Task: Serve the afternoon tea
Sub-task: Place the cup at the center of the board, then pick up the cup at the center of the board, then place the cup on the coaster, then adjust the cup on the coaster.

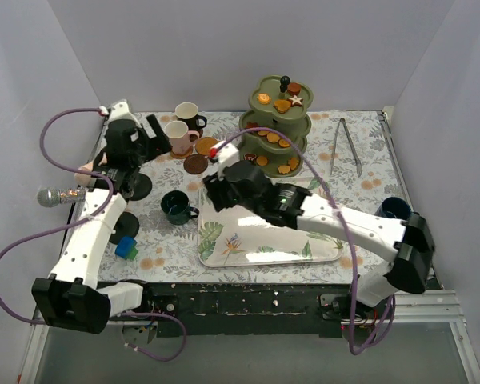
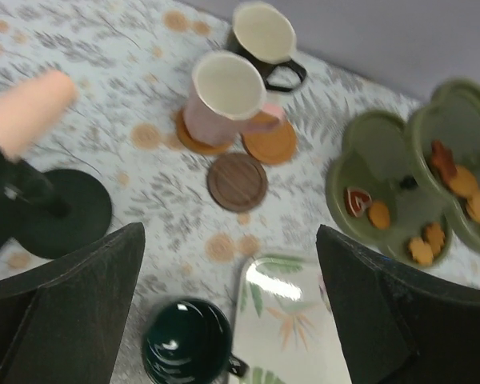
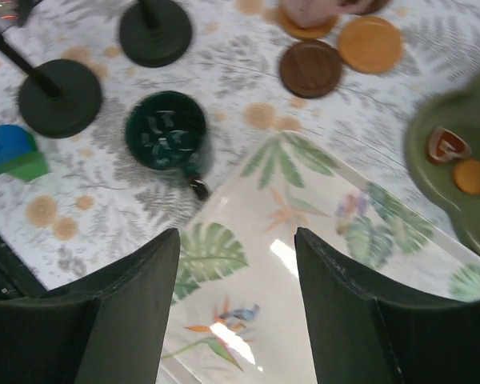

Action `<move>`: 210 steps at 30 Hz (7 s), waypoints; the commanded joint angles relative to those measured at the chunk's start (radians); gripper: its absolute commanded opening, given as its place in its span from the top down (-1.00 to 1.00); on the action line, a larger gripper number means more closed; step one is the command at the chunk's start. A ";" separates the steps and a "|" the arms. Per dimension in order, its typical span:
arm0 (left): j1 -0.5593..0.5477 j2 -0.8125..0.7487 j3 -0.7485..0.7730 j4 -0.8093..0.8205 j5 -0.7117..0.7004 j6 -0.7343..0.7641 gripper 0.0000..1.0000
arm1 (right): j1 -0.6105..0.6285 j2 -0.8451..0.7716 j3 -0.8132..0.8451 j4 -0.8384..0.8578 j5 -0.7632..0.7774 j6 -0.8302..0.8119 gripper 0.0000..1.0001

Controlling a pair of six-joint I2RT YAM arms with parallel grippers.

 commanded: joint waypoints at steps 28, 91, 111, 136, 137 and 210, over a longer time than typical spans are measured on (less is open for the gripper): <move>-0.172 0.037 -0.346 -0.241 -0.119 -0.292 -0.01 | -0.393 -0.480 -0.551 0.168 -0.163 0.097 -0.30; -0.269 1.114 1.047 -0.397 -0.357 -0.430 1.00 | -0.575 -0.434 -0.541 0.138 -0.283 0.039 -0.29; -0.267 1.177 1.103 -0.385 -0.399 -0.395 1.00 | -0.582 -0.440 -0.567 0.137 -0.305 0.053 -0.28; -0.276 1.128 1.011 -0.304 -0.395 -0.341 0.16 | -0.586 -0.442 -0.577 0.132 -0.320 0.056 -0.28; -0.280 1.117 0.989 -0.290 -0.395 -0.330 0.16 | -0.586 -0.443 -0.579 0.132 -0.320 0.054 -0.28; -0.339 1.157 0.956 -0.195 -0.094 0.290 0.31 | -0.592 -0.457 -0.599 0.099 -0.312 0.076 -0.27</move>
